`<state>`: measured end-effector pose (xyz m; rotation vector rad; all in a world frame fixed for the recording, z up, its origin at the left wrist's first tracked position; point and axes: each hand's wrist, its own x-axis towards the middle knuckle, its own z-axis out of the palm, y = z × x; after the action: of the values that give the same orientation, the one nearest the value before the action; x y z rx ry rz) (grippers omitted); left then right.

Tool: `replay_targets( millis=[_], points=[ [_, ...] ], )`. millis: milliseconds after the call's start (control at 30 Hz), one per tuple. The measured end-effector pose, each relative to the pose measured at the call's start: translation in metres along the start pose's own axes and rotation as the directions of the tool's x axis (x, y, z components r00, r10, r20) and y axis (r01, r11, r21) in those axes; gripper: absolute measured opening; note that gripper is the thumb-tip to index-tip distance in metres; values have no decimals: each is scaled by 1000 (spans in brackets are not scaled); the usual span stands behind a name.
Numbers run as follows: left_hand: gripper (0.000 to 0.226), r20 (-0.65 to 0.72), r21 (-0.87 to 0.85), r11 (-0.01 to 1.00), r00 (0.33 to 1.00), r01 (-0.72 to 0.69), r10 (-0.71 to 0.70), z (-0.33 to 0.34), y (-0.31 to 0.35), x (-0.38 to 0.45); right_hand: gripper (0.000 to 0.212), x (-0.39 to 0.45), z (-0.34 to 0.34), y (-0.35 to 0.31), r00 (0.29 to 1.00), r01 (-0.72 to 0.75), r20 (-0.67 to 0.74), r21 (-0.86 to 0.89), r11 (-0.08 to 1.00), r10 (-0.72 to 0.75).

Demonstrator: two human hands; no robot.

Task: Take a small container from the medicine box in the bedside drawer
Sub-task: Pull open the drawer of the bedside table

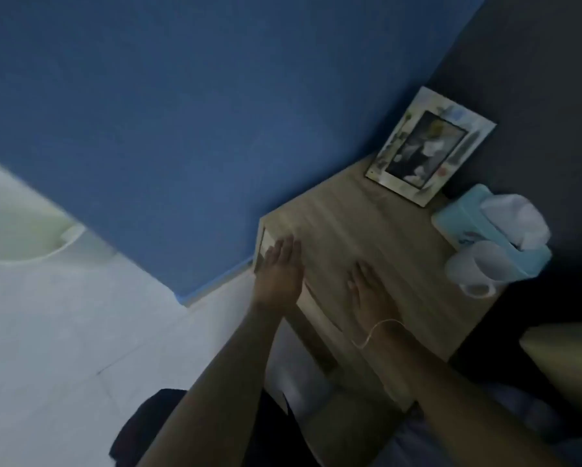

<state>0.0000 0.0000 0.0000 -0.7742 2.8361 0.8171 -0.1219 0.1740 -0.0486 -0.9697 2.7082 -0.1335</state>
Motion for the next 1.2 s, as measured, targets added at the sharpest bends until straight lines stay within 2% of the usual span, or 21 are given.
replay_targets(
  millis=[67, 233, 467, 767, 1200],
  points=[
    [51, -72, 6, 998, 995, 68, -68, 12, -6, -13, 48, -5, 11, 1, 997, 51, -50, 4, 999, -51],
    [52, -152, -31, 987, 975, 159, -162, 44, -12, -62, 48, -8, 31, 8, 962, 142, -242, 41, 989, -128],
    [54, -166, -88, 972, 959, 218, -230, 89, 8, -98, 49, -7, 31, 8, 954, 143, -273, 58, 988, -123],
    [63, -135, -195, 952, 955, 235, -263, 137, 2, -47, 59, -2, 41, 14, 933, 159, -331, 30, 987, -141],
    [84, -157, -421, 886, 946, 194, -282, 162, 2, -12, 50, 0, 44, 16, 922, 182, -355, 46, 982, -155]
  ],
)
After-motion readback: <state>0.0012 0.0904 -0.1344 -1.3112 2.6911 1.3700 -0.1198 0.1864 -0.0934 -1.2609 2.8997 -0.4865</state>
